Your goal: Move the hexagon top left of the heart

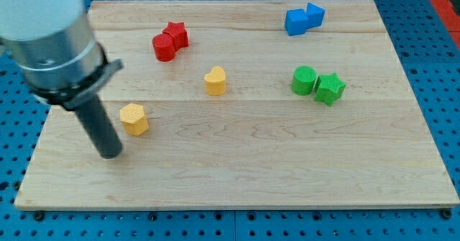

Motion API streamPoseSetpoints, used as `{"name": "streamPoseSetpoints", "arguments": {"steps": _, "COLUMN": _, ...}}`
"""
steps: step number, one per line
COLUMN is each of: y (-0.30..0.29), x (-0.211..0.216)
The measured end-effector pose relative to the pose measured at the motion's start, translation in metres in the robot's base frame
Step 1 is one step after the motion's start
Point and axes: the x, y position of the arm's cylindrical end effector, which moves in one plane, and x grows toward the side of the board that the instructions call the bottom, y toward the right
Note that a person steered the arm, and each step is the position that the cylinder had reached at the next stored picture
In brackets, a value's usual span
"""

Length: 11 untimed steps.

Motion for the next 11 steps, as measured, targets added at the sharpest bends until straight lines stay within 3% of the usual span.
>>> {"name": "streamPoseSetpoints", "arguments": {"steps": 2, "y": 0.138, "x": -0.105}}
{"name": "streamPoseSetpoints", "arguments": {"steps": 3, "y": 0.133, "x": -0.076}}
{"name": "streamPoseSetpoints", "arguments": {"steps": 4, "y": 0.100, "x": -0.020}}
{"name": "streamPoseSetpoints", "arguments": {"steps": 5, "y": 0.051, "x": -0.072}}
{"name": "streamPoseSetpoints", "arguments": {"steps": 6, "y": 0.070, "x": -0.100}}
{"name": "streamPoseSetpoints", "arguments": {"steps": 7, "y": 0.150, "x": -0.128}}
{"name": "streamPoseSetpoints", "arguments": {"steps": 10, "y": 0.153, "x": -0.128}}
{"name": "streamPoseSetpoints", "arguments": {"steps": 11, "y": 0.154, "x": -0.100}}
